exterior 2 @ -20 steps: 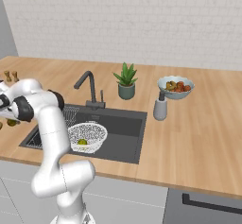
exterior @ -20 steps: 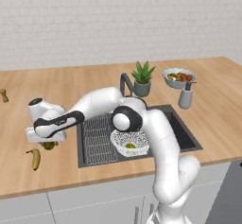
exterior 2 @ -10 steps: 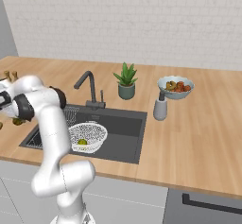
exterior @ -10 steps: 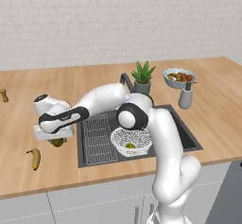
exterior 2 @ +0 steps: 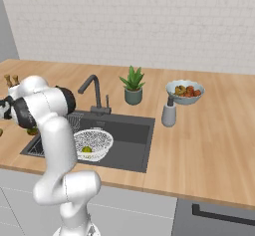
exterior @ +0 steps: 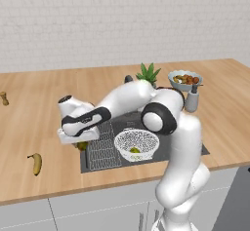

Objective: Put the colander in the sink, put the banana, pear, kiwi in the colander, and turn on the sink faucet and pour water over the colander.

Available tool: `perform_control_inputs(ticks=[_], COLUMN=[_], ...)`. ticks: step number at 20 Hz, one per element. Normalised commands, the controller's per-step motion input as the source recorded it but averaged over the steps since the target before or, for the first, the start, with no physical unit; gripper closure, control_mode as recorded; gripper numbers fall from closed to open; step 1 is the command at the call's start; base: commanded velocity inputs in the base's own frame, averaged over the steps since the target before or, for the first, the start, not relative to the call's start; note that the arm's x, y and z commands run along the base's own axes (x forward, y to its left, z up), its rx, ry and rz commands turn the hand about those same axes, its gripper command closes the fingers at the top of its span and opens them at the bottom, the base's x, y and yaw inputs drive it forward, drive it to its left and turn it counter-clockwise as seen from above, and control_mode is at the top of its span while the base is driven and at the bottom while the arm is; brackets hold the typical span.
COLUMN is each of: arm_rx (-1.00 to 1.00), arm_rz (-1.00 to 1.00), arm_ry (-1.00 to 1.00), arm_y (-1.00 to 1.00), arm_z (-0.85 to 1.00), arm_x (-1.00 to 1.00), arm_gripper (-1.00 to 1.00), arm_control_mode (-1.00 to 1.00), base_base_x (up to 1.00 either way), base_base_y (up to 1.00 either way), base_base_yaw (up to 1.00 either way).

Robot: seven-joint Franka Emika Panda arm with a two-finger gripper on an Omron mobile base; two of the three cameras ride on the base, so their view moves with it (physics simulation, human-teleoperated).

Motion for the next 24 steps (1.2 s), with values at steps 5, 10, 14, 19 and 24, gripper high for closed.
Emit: perform_control_inputs(ticks=[5, 10, 14, 19, 24], arm_rx=[0.0, 0.02, 0.03, 0.06, 0.03], arm_rz=[0.0, 0.0, 0.0, 0.0, 0.0], arm_ry=[0.0, 0.0, 0.03, 0.03, 0.0], arm_y=[-1.0, -1.0, -0.97, -0.7, -0.25], arm_z=[0.04, 0.04, 0.05, 0.02, -0.19], arm_x=[-0.14, -0.03, 0.0, 0.05, 0.29], arm_gripper=[1.0, 1.0, 1.0, 1.0, 1.0], arm_control_mode=[-1.0, -1.0, -1.0, -1.0, -1.0], base_base_x=[0.0, 0.0, 0.0, 0.0, 0.0], base_base_y=[0.0, 0.0, 0.0, 0.0, 0.0], base_base_yaw=[0.0, 0.0, 0.0, 0.0, 0.0])
